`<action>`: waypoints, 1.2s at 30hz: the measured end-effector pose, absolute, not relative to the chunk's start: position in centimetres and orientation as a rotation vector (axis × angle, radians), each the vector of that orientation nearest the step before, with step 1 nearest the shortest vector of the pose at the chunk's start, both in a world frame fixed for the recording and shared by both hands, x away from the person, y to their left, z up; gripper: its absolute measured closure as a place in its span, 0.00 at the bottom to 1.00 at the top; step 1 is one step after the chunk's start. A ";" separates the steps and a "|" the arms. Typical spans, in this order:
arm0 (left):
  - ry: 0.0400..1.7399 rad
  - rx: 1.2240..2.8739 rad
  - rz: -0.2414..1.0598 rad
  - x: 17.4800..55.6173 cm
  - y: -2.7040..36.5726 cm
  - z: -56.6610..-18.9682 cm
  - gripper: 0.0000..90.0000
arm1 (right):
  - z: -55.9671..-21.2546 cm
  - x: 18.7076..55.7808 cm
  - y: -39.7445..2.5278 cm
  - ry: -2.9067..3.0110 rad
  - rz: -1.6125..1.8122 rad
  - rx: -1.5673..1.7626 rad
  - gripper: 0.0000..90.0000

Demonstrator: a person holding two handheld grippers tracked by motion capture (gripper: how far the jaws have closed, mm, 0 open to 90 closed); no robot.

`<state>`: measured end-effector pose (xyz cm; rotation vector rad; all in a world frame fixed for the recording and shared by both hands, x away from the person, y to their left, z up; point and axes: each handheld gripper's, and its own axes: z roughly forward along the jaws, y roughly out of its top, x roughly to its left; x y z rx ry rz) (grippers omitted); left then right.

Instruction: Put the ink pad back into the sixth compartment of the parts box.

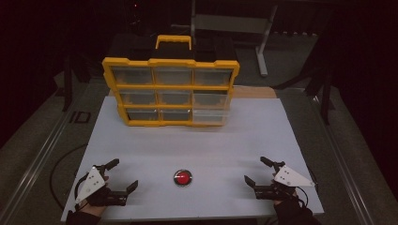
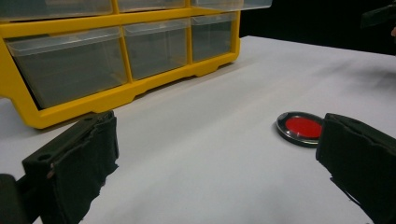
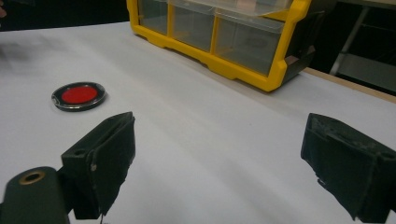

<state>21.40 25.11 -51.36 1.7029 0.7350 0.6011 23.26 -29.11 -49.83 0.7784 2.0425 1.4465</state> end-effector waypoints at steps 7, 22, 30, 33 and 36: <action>0.733 1.712 0.603 21.5 25.0 -51.4 0.00 | -50.0 23.3 -29.0 2.038 1.410 0.804 0.11; 0.729 1.717 0.582 21.7 24.9 -51.4 0.00 | -50.2 23.5 -28.9 2.021 1.432 0.803 0.11; 0.729 1.709 0.554 21.7 24.8 -51.2 0.00 | -50.1 23.4 -28.9 2.010 1.439 0.808 0.11; 0.720 1.717 0.560 21.6 24.7 -51.2 0.00 | -50.1 23.4 -28.8 2.012 1.438 0.803 0.11; 0.720 1.732 0.560 21.7 24.6 -51.2 0.00 | -50.1 23.3 -28.9 2.010 1.441 0.801 0.11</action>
